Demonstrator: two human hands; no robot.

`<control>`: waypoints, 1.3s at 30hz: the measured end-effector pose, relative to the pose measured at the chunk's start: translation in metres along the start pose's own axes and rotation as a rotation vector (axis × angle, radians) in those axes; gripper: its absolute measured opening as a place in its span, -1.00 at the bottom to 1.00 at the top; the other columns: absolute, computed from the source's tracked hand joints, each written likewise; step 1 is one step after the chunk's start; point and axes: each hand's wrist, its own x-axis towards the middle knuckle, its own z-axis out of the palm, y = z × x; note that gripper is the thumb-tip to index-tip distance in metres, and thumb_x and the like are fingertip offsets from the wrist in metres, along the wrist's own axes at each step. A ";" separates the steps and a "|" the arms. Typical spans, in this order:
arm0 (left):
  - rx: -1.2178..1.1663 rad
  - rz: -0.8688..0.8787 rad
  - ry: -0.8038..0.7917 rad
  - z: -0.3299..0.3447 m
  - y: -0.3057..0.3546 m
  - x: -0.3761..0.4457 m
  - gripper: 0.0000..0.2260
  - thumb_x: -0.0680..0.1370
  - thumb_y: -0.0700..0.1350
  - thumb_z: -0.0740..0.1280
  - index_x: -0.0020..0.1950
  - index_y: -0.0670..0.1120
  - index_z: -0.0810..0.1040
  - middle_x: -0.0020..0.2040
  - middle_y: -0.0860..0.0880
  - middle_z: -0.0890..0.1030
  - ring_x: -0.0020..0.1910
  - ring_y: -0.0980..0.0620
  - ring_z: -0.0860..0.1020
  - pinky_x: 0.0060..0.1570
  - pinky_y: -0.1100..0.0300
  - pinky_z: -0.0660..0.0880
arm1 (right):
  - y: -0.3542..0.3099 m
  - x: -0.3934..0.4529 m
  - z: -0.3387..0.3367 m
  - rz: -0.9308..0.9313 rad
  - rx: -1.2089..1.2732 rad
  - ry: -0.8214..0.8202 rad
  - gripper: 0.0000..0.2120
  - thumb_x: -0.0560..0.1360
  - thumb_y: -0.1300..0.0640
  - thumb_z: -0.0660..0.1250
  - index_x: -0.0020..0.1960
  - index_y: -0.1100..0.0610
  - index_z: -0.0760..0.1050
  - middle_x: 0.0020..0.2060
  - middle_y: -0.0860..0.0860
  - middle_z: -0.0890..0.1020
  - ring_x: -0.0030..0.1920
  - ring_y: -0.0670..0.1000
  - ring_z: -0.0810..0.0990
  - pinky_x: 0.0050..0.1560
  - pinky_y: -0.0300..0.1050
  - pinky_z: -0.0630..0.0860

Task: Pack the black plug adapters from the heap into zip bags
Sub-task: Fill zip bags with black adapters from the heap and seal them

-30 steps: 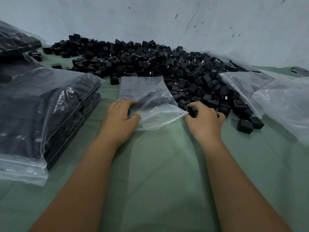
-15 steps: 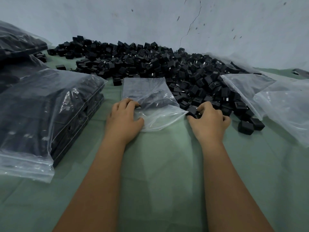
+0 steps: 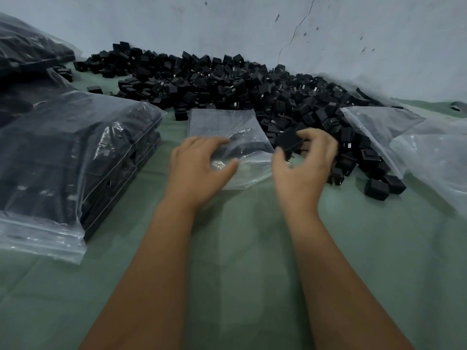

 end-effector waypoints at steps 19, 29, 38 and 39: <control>-0.163 -0.115 0.147 0.007 -0.005 0.004 -0.89 0.51 -0.12 0.42 -0.02 -0.03 0.71 -0.05 0.03 0.67 -0.01 0.01 0.58 0.05 -0.01 0.50 | -0.008 -0.031 0.024 -0.249 -0.522 -0.486 -0.74 0.43 -0.14 0.31 -0.13 0.05 0.40 -0.24 -0.05 0.59 -0.16 0.03 0.51 -0.27 -0.15 0.27; -0.202 -0.002 0.269 0.001 0.003 0.000 -0.90 0.50 -0.18 0.44 0.00 -0.09 0.70 -0.03 0.06 0.57 0.05 0.03 0.51 0.09 0.28 0.42 | -0.016 -0.035 0.024 -0.296 -0.583 -0.518 -0.80 0.42 -0.04 0.21 -0.09 0.07 0.46 -0.18 0.03 0.55 -0.10 0.07 0.48 -0.22 -0.13 0.26; -0.070 -0.044 0.280 0.001 0.002 0.000 -0.66 0.54 -0.12 0.39 0.31 -0.11 0.57 0.16 -0.04 0.48 0.17 -0.04 0.40 0.13 0.16 0.37 | -0.020 -0.034 0.021 -0.218 -0.491 -0.658 -0.94 0.39 0.06 0.19 -0.16 0.02 0.35 -0.31 -0.04 0.49 -0.23 0.04 0.39 -0.15 -0.10 0.25; -0.040 -0.052 0.242 0.002 0.001 0.001 -0.66 0.55 -0.11 0.37 0.32 -0.12 0.56 0.22 -0.08 0.50 0.21 -0.07 0.40 0.18 0.07 0.39 | -0.020 -0.034 0.021 -0.225 -0.488 -0.659 -0.95 0.39 0.08 0.19 -0.18 0.02 0.32 -0.33 -0.05 0.48 -0.25 0.03 0.37 -0.15 -0.11 0.22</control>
